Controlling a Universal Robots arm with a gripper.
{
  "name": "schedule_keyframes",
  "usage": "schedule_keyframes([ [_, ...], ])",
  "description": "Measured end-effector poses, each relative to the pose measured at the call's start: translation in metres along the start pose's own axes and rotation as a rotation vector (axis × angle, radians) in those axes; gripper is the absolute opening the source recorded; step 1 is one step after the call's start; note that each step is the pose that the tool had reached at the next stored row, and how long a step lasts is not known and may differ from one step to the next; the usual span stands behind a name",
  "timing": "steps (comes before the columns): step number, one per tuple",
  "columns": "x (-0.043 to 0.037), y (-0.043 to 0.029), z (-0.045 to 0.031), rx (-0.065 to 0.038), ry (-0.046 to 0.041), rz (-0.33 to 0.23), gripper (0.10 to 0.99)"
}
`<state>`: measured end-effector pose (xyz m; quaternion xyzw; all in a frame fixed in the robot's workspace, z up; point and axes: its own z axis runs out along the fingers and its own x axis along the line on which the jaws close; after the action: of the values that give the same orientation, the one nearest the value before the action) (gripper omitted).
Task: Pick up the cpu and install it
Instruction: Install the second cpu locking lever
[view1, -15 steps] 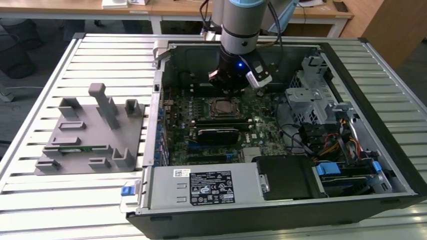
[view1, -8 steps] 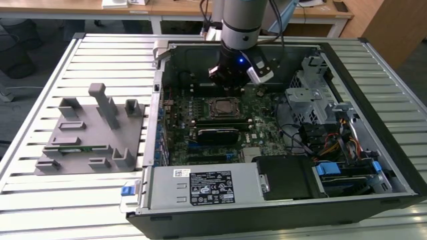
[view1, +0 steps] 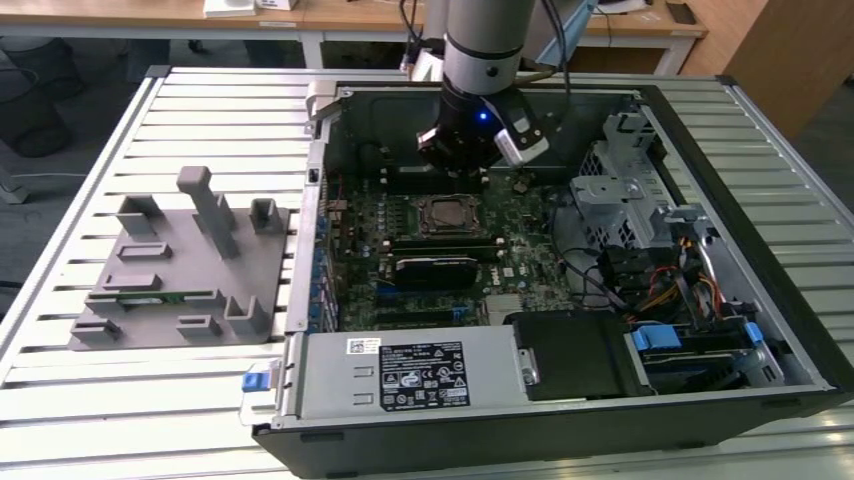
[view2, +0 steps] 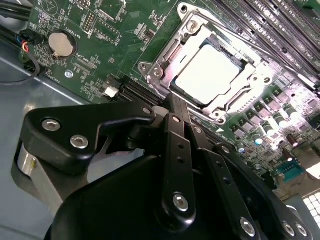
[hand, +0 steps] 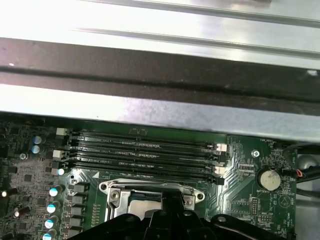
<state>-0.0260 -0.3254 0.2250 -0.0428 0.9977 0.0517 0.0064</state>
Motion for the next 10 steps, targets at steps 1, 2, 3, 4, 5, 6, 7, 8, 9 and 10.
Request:
schedule_keyframes([
  [1,0.0000,-0.0001,-0.0002,0.000,0.0002,0.000,0.106],
  [2,-0.0001,-0.0002,-0.0003,0.000,0.0006,0.000,0.106],
  [3,0.0000,-0.0009,-0.0004,0.000,0.0010,0.000,0.106],
  [4,0.0001,-0.0020,-0.0006,0.000,0.0011,0.000,0.106],
  [5,0.0003,-0.0034,-0.0007,0.000,0.0012,0.000,0.106],
  [6,0.0004,-0.0052,-0.0009,0.000,0.0011,0.000,0.106],
  [7,0.0006,-0.0073,-0.0010,0.000,0.0011,0.000,0.106],
  [8,0.0007,-0.0090,-0.0013,0.000,0.0011,0.000,0.106],
  [9,0.0009,-0.0106,-0.0014,0.000,0.0011,0.000,0.106],
  [10,0.0010,-0.0122,-0.0016,0.000,0.0011,0.000,0.106],
])
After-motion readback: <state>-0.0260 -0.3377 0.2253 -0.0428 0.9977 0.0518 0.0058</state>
